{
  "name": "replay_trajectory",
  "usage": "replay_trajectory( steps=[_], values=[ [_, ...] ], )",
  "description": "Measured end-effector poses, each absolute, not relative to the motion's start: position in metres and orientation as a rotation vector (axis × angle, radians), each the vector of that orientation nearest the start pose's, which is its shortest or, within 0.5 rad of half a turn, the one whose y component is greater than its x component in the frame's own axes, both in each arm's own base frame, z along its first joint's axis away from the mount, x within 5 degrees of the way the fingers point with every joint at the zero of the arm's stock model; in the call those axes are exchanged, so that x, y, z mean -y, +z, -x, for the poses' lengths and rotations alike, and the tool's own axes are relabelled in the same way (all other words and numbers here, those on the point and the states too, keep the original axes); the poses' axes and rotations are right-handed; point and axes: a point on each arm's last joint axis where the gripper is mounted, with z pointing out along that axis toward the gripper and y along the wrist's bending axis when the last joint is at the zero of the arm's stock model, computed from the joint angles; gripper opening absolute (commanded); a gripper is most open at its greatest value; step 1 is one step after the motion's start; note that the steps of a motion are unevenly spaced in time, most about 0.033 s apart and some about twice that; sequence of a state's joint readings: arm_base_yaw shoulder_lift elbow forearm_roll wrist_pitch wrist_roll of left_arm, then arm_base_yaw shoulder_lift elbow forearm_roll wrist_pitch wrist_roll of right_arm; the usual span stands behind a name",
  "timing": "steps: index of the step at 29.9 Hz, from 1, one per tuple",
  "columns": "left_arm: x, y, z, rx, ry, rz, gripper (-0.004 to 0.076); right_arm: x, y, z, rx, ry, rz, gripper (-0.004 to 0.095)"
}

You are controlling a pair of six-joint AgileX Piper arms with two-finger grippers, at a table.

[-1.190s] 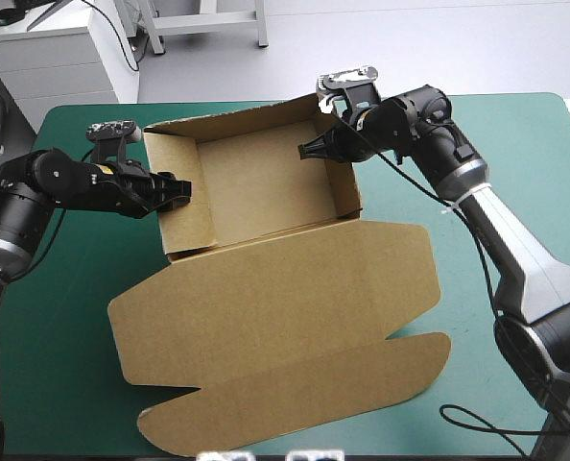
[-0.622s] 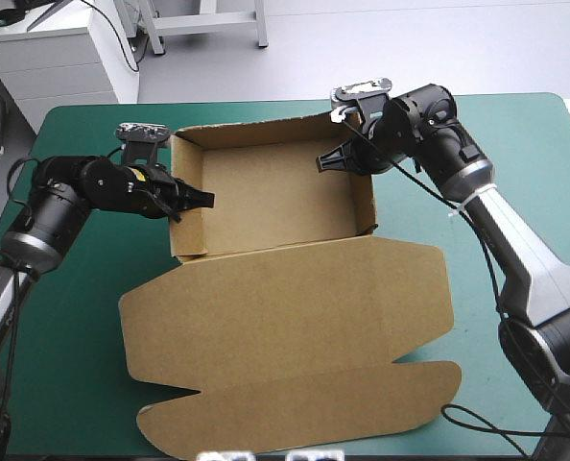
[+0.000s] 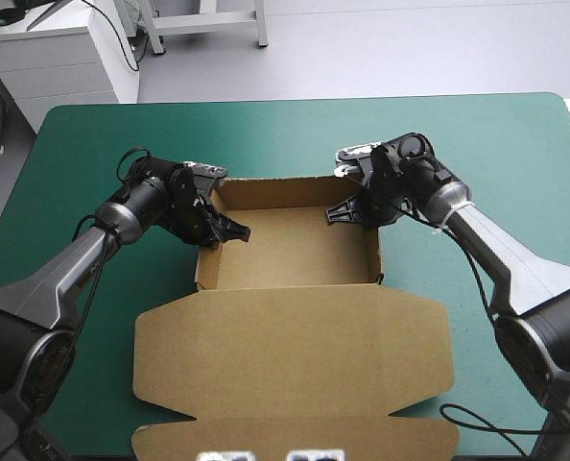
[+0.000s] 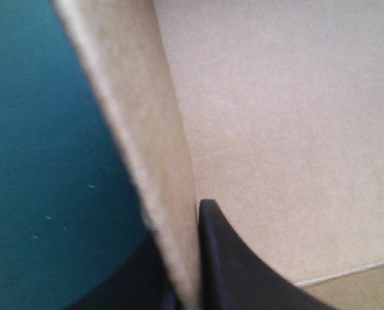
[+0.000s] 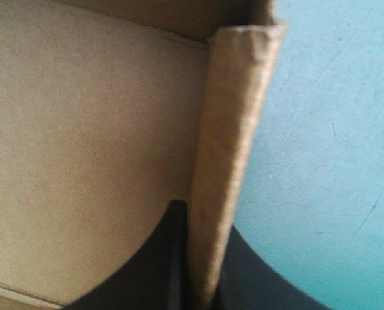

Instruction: Fold the box

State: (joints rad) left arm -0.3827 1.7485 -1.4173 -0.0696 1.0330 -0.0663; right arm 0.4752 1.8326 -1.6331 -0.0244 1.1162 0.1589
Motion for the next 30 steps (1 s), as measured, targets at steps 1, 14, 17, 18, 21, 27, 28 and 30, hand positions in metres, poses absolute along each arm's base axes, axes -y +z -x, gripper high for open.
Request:
replay_trajectory(
  steps=[1,14,17,18,21,27,28,30],
  values=[
    [0.141,0.267,-0.336,-2.837,-0.184,-0.414,-0.0007,-0.178,0.29,-0.351,-2.781,0.108,0.454,0.0002],
    [0.145,0.26,-0.335,-2.872,-0.166,-0.528,0.0238,-0.182,0.269,-0.355,-2.906,0.03,0.469,0.0496],
    [0.145,0.259,-0.333,-2.895,-0.173,-0.543,0.0371,-0.184,0.278,-0.357,-2.885,0.043,0.447,0.0537],
    [0.145,0.259,-0.332,-2.902,-0.179,-0.543,0.0414,-0.184,0.281,-0.358,-2.876,0.046,0.443,0.0538],
    [0.146,0.258,-0.331,-2.91,-0.186,-0.548,0.0475,-0.185,0.287,-0.36,-2.85,0.032,0.446,0.0537],
    [0.146,0.259,-0.331,-2.912,-0.185,-0.55,0.0475,-0.182,0.297,-0.359,-2.818,0.007,0.454,0.0536],
    [0.147,0.261,-0.332,-2.909,-0.186,-0.55,0.0475,-0.181,0.302,-0.357,-2.805,0.011,0.461,0.0536],
    [0.148,0.267,-0.334,-2.896,-0.188,-0.551,0.0475,-0.179,0.31,-0.354,-2.784,0.017,0.476,0.0534]
  ],
)
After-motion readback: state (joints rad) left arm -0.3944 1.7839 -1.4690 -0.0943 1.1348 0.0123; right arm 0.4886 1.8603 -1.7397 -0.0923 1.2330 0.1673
